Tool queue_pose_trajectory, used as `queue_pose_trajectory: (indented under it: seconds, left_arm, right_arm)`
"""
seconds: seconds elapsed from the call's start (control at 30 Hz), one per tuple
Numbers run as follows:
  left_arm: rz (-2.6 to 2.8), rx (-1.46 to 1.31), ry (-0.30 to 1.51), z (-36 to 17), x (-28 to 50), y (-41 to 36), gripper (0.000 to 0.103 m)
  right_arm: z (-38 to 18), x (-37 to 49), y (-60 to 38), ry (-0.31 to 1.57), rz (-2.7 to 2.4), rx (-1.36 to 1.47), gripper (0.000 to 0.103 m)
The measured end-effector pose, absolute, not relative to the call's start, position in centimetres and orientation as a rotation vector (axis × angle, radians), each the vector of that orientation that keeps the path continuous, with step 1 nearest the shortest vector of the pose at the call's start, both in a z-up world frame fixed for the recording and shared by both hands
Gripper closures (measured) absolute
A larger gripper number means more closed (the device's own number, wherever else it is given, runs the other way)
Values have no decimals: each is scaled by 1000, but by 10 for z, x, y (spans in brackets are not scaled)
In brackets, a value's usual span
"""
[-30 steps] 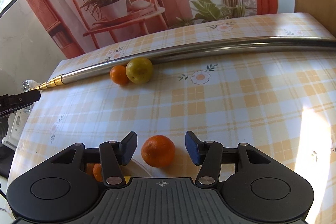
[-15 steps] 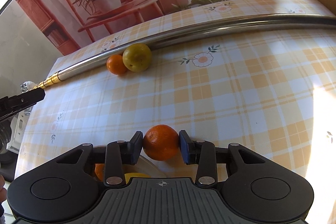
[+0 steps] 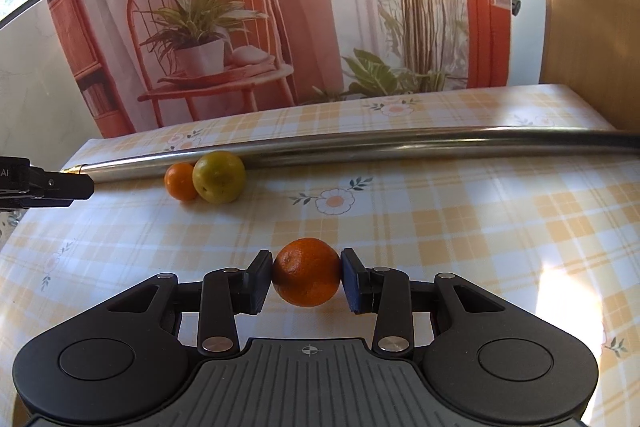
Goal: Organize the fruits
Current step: 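Close the left tool on the tangerine beside the green apple while the right tool holds its tangerine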
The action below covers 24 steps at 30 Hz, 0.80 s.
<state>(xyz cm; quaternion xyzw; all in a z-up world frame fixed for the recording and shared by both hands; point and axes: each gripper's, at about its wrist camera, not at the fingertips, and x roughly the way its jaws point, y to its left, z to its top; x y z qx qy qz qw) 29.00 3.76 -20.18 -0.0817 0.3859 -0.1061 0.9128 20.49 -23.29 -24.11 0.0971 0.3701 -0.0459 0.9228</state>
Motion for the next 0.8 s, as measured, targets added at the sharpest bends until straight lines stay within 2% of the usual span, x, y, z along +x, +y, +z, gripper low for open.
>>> queue_pose_trajectory:
  seconds: [0.23, 0.33, 0.8]
  left_arm:
    - [-230, -154, 811, -217, 310, 26, 54]
    - [-233, -134, 812, -226, 319, 21, 60]
    - [-270, -41, 808, -242, 348, 1, 59]
  right_arm:
    - [-251, 202, -241, 656, -120, 150, 69]
    - [-257, 199, -246, 635, -140, 165, 69]
    - [-264, 195, -249, 640, -138, 194, 69]
